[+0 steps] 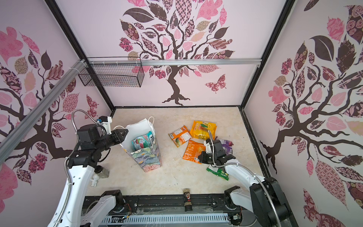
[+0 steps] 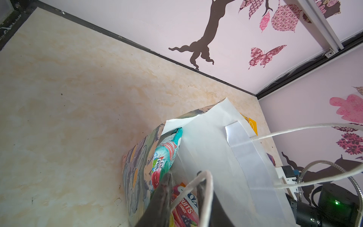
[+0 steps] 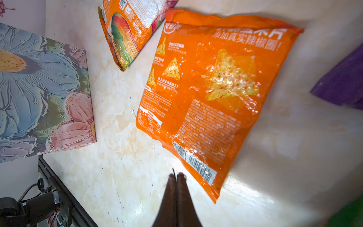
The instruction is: Place the snacks into the paper bag
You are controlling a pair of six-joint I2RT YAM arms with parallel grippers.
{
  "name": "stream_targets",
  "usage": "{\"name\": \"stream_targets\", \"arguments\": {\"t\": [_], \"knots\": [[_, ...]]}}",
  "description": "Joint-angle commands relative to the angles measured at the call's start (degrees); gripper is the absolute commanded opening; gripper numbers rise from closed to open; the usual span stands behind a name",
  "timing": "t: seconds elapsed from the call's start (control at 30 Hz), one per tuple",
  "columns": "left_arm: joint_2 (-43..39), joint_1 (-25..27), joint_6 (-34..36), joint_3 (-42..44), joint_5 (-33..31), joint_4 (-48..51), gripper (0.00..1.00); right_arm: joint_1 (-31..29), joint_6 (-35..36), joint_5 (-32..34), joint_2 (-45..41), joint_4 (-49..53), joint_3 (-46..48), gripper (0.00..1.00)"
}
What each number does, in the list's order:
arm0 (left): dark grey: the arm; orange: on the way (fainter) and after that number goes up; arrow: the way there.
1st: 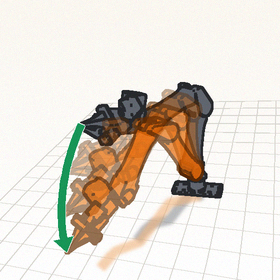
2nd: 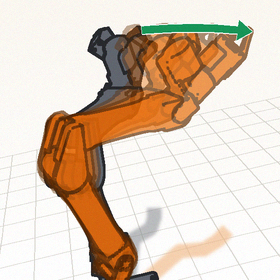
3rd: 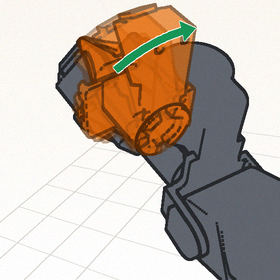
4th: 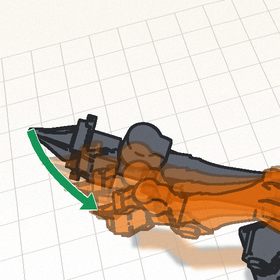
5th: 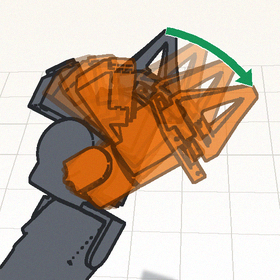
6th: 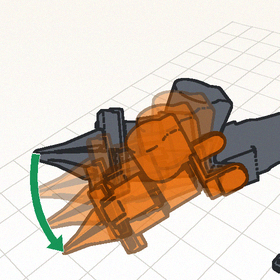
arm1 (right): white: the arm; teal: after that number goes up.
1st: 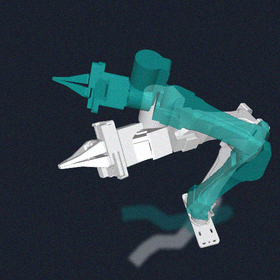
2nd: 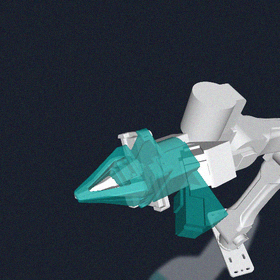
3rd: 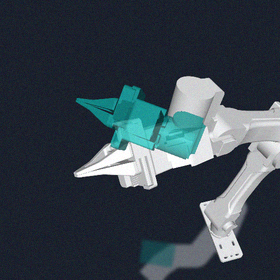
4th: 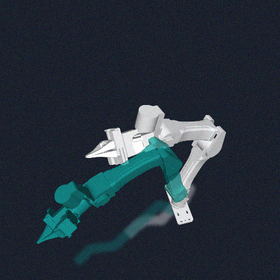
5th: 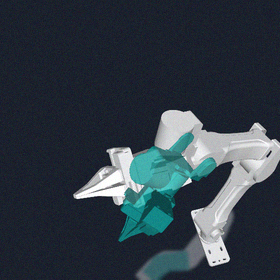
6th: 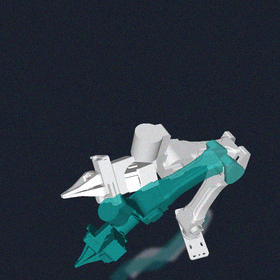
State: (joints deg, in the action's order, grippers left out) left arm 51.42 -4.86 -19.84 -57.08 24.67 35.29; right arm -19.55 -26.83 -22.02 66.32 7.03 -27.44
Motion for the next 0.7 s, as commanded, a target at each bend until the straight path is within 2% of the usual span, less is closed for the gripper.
{"name": "stream_targets", "arguments": {"t": [0.0,0.17,0.23,0.37,0.43,0.67], "knots": [[0.16,0.18,0.41,-0.04,0.03,-0.99,0.26,-0.22,1.09,0.06,-3.00,2.05,-2.65,0.00],[0.61,0.12,0.41,-0.20,0.21,-0.83,0.26,-0.23,1.82,3.34,-5.14,6.19,-3.96,0.00],[0.52,0.12,0.35,-0.01,0.30,-0.96,0.26,-0.22,2.83,6.13,-5.07,9.47,-5.04,0.22],[0.78,0.18,0.32,-0.20,0.36,-1.13,0.26,-0.18,4.51,7.75,-4.45,11.89,-4.66,0.39],[0.92,0.16,0.14,-0.05,0.51,-1.36,0.26,-0.22,4.68,7.60,-4.24,10.58,-3.32,0.43],[1.24,0.18,0.31,-0.19,0.76,-1.28,0.26,-0.22,3.64,5.82,-0.39,4.73,-0.92,0.47]]}}
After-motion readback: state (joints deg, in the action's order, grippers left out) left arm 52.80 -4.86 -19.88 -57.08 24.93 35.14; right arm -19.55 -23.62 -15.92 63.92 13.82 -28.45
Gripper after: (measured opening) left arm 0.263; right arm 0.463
